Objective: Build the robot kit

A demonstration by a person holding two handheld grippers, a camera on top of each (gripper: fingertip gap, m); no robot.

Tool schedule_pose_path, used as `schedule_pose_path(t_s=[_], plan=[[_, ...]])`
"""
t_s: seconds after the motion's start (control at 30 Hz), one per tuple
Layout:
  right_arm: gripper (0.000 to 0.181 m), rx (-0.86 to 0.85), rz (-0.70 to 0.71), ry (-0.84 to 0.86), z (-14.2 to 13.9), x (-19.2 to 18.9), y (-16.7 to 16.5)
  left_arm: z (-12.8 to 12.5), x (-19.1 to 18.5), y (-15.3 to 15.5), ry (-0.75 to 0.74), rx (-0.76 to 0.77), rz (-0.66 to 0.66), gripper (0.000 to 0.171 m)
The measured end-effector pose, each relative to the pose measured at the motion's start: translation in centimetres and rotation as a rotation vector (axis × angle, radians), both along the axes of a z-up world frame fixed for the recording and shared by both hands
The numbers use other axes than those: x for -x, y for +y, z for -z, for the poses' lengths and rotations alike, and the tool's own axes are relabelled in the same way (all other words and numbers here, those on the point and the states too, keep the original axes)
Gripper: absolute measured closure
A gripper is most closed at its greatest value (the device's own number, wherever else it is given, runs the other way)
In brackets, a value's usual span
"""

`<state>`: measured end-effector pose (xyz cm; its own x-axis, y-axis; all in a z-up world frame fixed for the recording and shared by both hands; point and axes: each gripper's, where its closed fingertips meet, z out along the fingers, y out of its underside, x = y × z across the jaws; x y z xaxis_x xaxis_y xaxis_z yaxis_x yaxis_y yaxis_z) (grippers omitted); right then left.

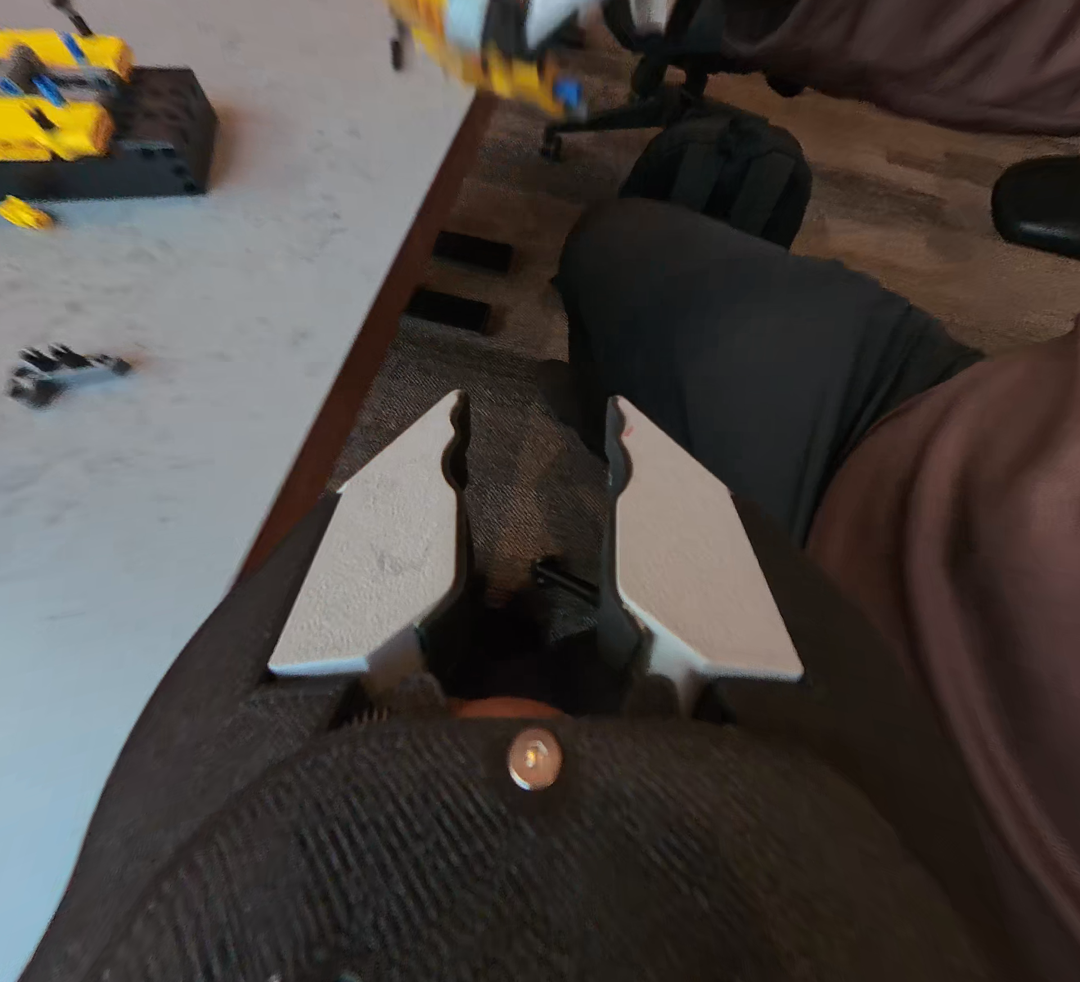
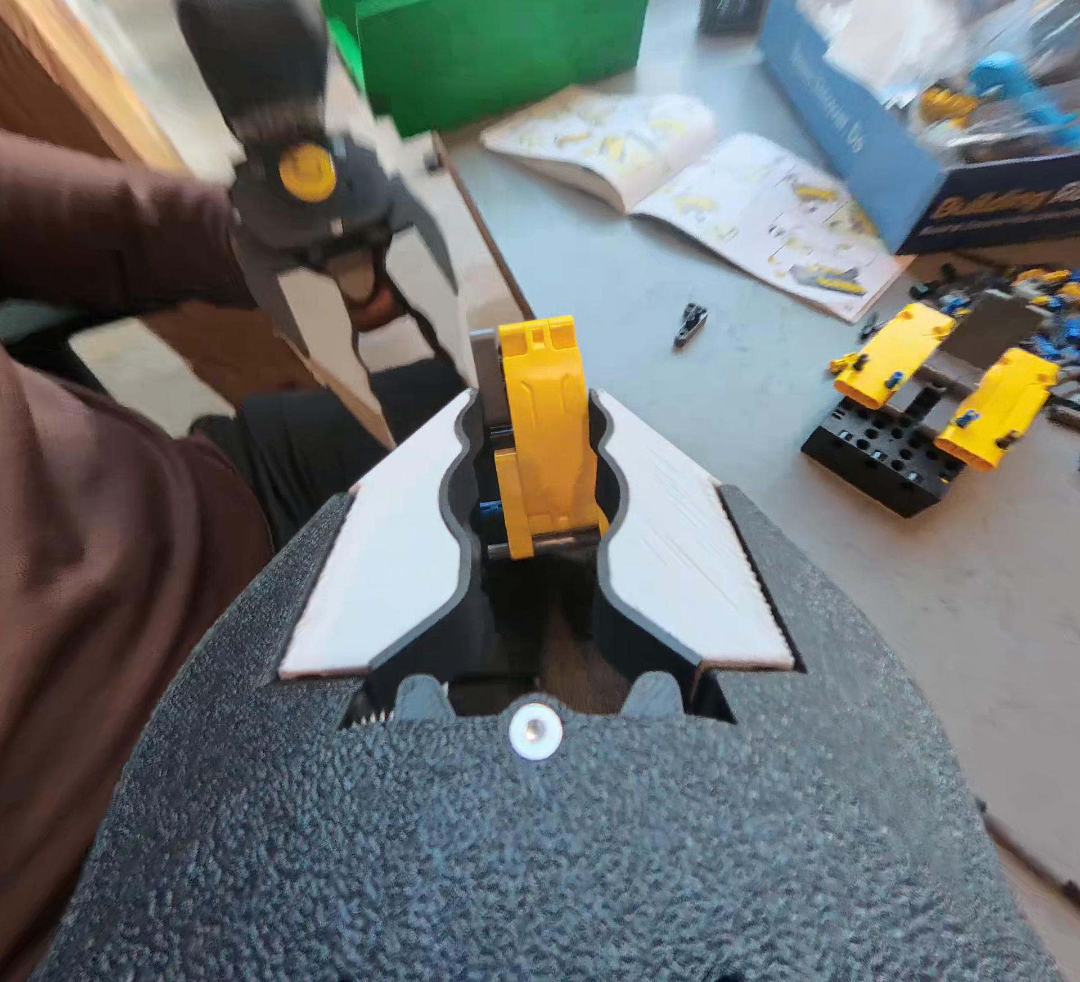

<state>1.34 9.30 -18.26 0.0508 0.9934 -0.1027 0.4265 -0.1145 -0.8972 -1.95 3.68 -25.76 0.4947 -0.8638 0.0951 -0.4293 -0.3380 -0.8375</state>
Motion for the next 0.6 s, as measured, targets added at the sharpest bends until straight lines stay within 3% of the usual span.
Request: schedule_pose_path(t_s=[0.1,0.27,0.43,0.6], plan=[[0.146,0.055,0.084,0.172,-2.0,-2.4,0.4,3.2,-0.5,-2.2,-0.002,0.068,0.020,0.129],[0.145,0.043,0.144,0.197,-0.5,-6.2,1.2,6.9,-2.5,-4.7,-0.044,0.211,0.077,0.130],[0.145,0.042,0.115,0.190,0.6,-7.7,2.8,7.4,-5.2,-3.9,-0.108,0.205,0.144,0.130],[0.146,-0.061,-0.008,0.077,0.5,-6.3,5.7,7.3,-6.9,-1.9,-0.158,0.225,0.170,0.130]])
